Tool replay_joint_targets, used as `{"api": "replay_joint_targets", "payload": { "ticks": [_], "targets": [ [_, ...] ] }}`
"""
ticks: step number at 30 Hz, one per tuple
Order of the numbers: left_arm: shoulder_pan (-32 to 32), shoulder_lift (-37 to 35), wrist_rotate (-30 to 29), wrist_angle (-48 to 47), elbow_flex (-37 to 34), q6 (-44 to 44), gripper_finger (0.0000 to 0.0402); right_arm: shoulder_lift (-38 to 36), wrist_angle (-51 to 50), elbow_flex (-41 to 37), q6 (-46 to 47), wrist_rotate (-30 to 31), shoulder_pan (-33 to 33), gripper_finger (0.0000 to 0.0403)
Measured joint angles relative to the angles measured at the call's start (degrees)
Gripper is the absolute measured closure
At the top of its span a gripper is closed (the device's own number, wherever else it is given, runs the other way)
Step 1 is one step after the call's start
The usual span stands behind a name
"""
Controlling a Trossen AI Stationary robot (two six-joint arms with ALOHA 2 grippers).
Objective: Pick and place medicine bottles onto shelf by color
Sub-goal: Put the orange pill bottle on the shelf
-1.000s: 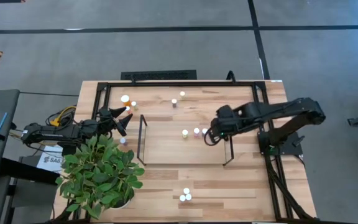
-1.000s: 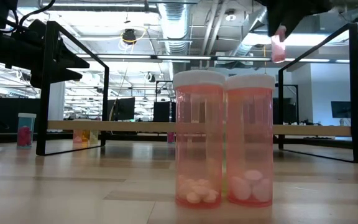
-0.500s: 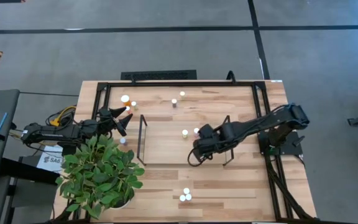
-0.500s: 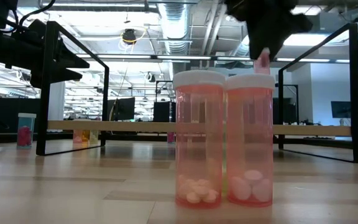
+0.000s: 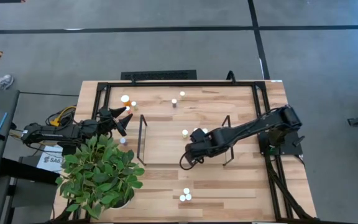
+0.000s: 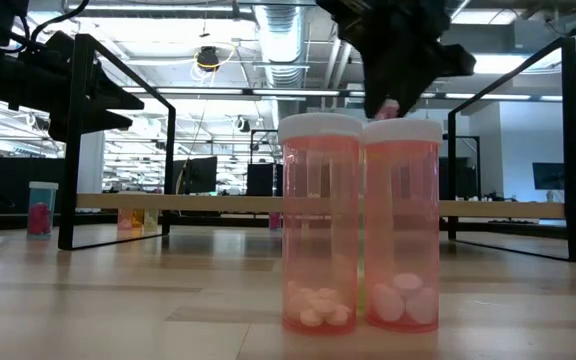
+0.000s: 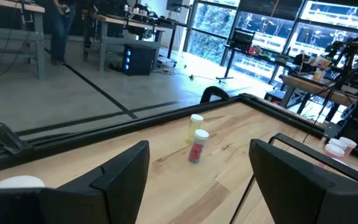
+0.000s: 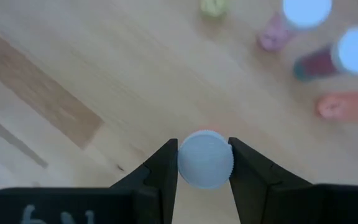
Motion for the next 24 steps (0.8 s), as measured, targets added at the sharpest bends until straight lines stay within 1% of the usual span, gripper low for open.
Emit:
{"api": "replay_joint_targets", "payload": {
  "ticks": [4,9,13,19,24],
  "targets": [
    [0.0,0.0,0.0,0.0,0.0,0.0,0.0137,0.1,2.1,0.0,-0.1,2.5,-0.8,0.0266],
    [0.0,0.0,0.0,0.0,0.0,0.0,0.0137,1.4,3.5,-0.1,-1.9,2.5,-2.2,0.0266],
    [0.0,0.0,0.0,0.0,0.0,0.0,0.0137,2.9,4.6,-0.1,-1.7,2.5,-3.3,0.0264],
    [0.0,0.0,0.0,0.0,0.0,0.0,0.0137,4.6,6.0,0.0,-2.9,1.1,-5.0,0.0250],
    [0.0,0.0,0.0,0.0,0.0,0.0,0.0137,4.9,7.4,0.0,-3.6,1.2,-5.7,0.0240]
  ]
}}
